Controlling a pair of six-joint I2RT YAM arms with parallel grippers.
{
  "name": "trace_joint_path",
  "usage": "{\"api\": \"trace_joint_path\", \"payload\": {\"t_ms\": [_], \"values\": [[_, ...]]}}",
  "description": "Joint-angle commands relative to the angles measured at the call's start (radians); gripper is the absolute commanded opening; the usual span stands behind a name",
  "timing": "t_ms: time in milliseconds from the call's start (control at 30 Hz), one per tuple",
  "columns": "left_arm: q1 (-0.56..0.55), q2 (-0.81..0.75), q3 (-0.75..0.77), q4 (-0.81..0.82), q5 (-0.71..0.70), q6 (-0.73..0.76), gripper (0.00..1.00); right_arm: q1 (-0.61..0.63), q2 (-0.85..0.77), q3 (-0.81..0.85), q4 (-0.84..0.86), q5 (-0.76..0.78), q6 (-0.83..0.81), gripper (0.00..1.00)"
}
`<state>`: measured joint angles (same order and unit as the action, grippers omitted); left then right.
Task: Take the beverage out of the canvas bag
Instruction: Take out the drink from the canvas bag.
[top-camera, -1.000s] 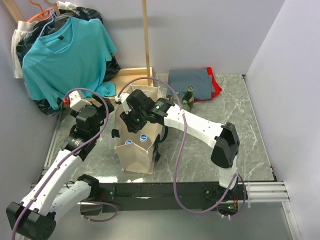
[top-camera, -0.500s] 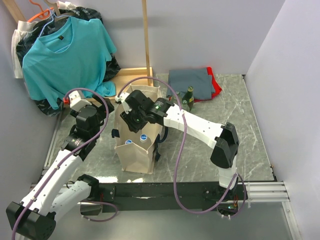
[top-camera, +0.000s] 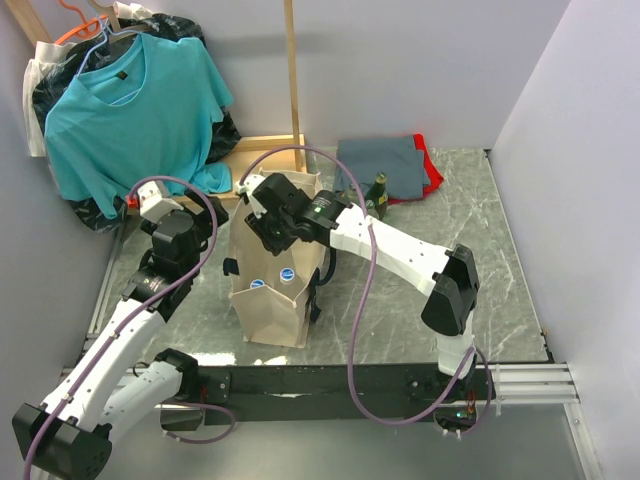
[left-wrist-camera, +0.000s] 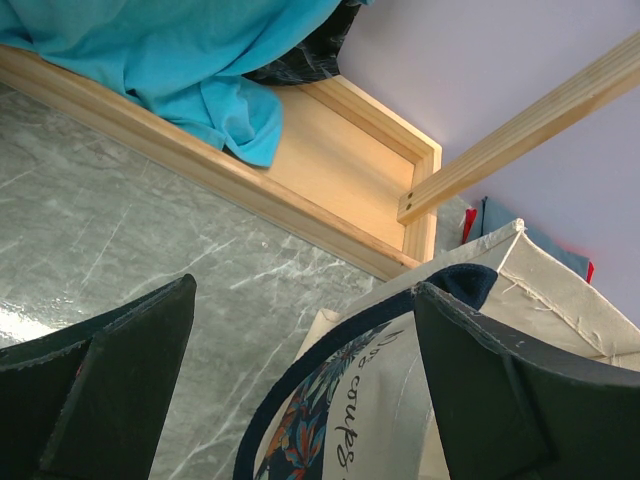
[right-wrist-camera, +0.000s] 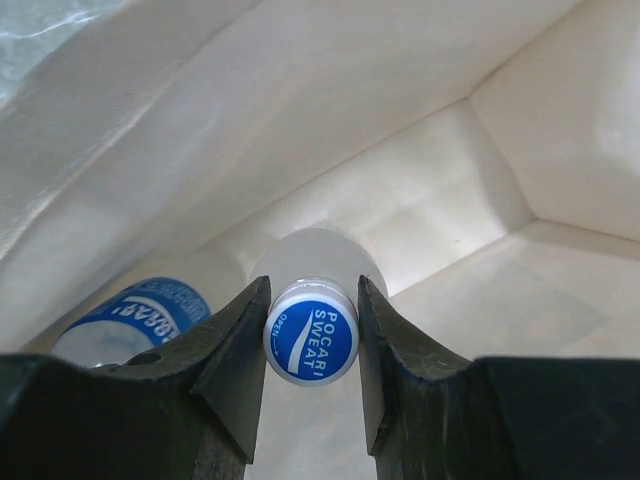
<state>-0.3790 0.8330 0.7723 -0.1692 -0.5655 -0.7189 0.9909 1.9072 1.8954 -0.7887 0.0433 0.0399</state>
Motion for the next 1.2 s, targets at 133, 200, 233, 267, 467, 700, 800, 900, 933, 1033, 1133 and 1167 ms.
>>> {"api": "trace_joint_path", "payload": {"t_ms": [133, 200, 233, 267, 467, 700, 800, 900, 933, 1033, 1133, 1167], "values": [[0.002, 0.000, -0.007, 0.027, 0.000, 0.013, 0.96, -0.044, -0.059, 0.036, 0.140, 0.076, 0.014, 0.00], [0.002, 0.002, -0.007, 0.028, 0.003, 0.013, 0.96, -0.057, -0.060, 0.024, 0.161, 0.095, 0.020, 0.00], [0.002, 0.003, -0.005, 0.028, 0.004, 0.013, 0.96, -0.058, -0.063, 0.018, 0.172, 0.102, 0.029, 0.00], [0.002, 0.005, -0.005, 0.030, 0.004, 0.013, 0.96, -0.064, -0.071, 0.004, 0.181, 0.110, 0.032, 0.00], [0.002, 0.008, -0.007, 0.028, 0.001, 0.013, 0.96, -0.107, -0.115, -0.074, 0.275, 0.127, 0.071, 0.00], [0.002, 0.006, -0.010, 0.027, 0.000, 0.013, 0.96, -0.123, -0.160, -0.176, 0.382, 0.135, 0.104, 0.00], [0.002, 0.006, -0.011, 0.030, 0.001, 0.013, 0.96, -0.123, -0.160, -0.185, 0.382, 0.130, 0.110, 0.00], [0.002, 0.008, -0.011, 0.030, 0.003, 0.013, 0.96, -0.121, -0.155, -0.177, 0.364, 0.124, 0.112, 0.00], [0.002, 0.008, -0.011, 0.030, 0.003, 0.015, 0.96, -0.121, -0.155, -0.173, 0.358, 0.125, 0.114, 0.00], [0.002, 0.009, -0.008, 0.030, 0.004, 0.016, 0.96, -0.120, -0.168, -0.174, 0.348, 0.127, 0.112, 0.00], [0.002, 0.009, -0.010, 0.031, 0.006, 0.013, 0.96, -0.121, -0.191, -0.188, 0.362, 0.127, 0.107, 0.00], [0.002, 0.009, -0.010, 0.033, 0.012, 0.013, 0.96, -0.121, -0.197, -0.191, 0.367, 0.130, 0.107, 0.00]]}}
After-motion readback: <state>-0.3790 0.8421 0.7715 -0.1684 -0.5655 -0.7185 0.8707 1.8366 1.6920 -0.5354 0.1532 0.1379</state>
